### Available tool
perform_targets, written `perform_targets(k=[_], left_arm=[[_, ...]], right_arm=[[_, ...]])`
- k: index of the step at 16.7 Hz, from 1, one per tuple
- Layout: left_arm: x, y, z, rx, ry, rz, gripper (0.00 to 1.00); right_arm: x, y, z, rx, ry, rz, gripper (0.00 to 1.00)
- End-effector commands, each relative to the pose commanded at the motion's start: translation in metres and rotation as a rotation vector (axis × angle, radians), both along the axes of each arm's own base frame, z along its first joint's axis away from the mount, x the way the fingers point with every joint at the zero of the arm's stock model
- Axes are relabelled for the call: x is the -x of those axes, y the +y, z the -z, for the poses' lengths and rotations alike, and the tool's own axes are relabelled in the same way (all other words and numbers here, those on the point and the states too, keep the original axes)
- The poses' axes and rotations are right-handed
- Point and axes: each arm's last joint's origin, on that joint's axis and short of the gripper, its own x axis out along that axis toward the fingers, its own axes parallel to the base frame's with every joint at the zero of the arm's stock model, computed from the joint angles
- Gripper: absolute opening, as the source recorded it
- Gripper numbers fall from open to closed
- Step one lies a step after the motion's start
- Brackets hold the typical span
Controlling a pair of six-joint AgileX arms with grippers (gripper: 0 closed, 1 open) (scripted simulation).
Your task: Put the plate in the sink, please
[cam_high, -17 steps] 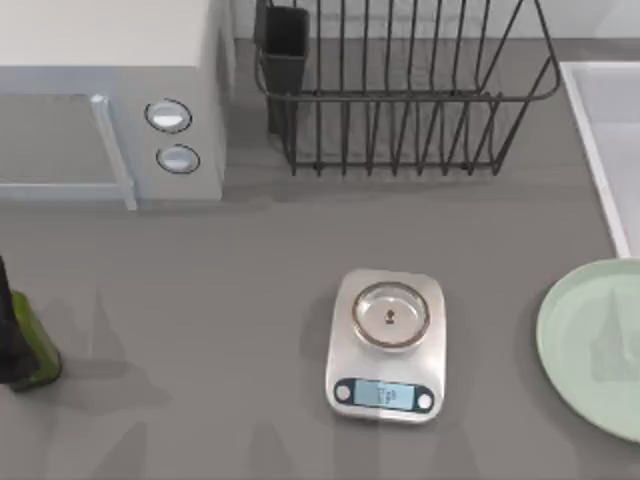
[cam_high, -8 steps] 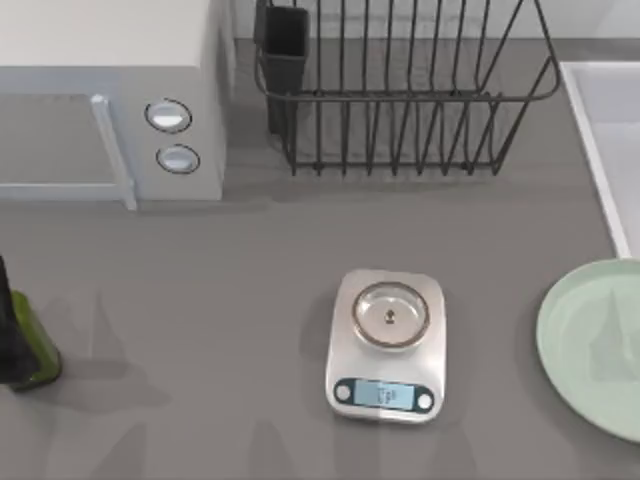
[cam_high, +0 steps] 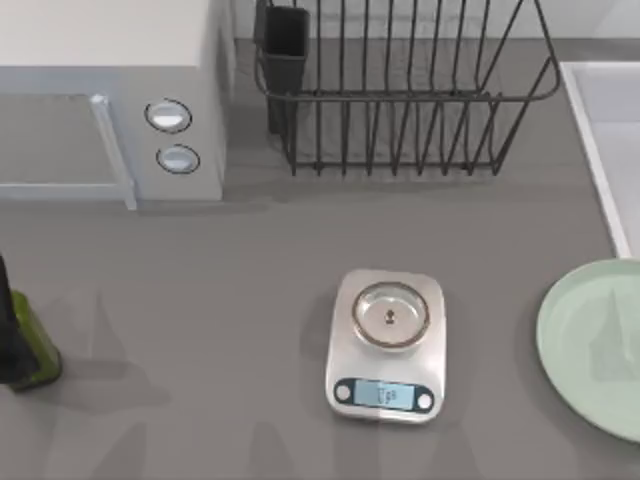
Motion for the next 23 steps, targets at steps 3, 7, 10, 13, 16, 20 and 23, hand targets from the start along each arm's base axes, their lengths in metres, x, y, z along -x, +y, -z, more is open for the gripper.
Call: perform_targets(k=[3, 7, 10, 13, 16, 20, 23], left_arm=[[0.000, 0.000, 0.000, 0.000, 0.000, 0.000, 1.00], [0.000, 0.000, 0.000, 0.000, 0.000, 0.000, 1.00], [0.000, 0.000, 0.000, 0.000, 0.000, 0.000, 1.00], [0.000, 0.000, 0.000, 0.000, 0.000, 0.000, 1.00], [0.000, 0.000, 0.000, 0.000, 0.000, 0.000, 1.00], [0.000, 0.000, 0.000, 0.000, 0.000, 0.000, 1.00], [0.000, 0.000, 0.000, 0.000, 0.000, 0.000, 1.00]], right_arm=[[0.000, 0.000, 0.000, 0.000, 0.000, 0.000, 1.00], [-0.001, 0.002, -0.010, -0.019, 0.057, -0.019, 1.00], [-0.006, 0.007, -0.031, -0.057, 0.201, -0.055, 1.00], [-0.024, 0.016, -0.054, -0.095, 0.423, -0.091, 1.00], [-0.054, 0.031, -0.072, -0.118, 0.694, -0.111, 1.00], [-0.108, 0.061, -0.076, -0.108, 1.068, -0.098, 1.00], [-0.144, 0.087, -0.063, -0.074, 1.309, -0.062, 1.00]])
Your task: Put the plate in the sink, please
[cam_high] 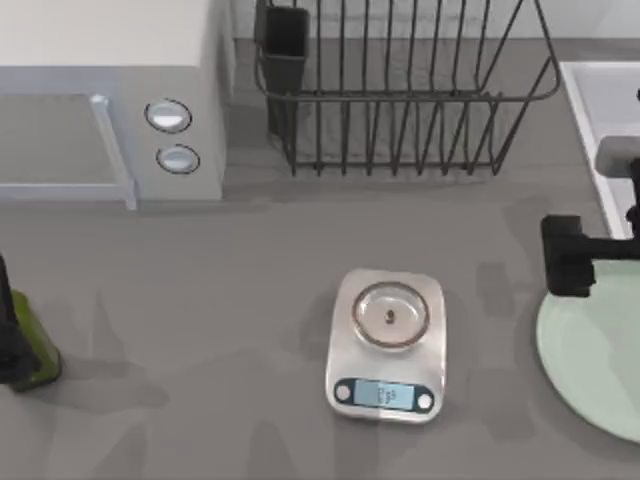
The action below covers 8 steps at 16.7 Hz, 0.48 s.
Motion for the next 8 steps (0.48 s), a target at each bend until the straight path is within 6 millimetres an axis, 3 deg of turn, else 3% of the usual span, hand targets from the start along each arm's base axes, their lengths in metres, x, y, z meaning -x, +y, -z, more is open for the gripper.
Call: perform_targets(k=[4, 8], left_arm=[[0.000, 0.000, 0.000, 0.000, 0.000, 0.000, 1.00], [0.000, 0.000, 0.000, 0.000, 0.000, 0.000, 1.00]], right_arm=[[-0.030, 0.028, 0.020, 0.066, 0.205, 0.001, 1.00], [-0.038, 0.036, 0.027, 0.088, 0.261, 0.002, 1.00]])
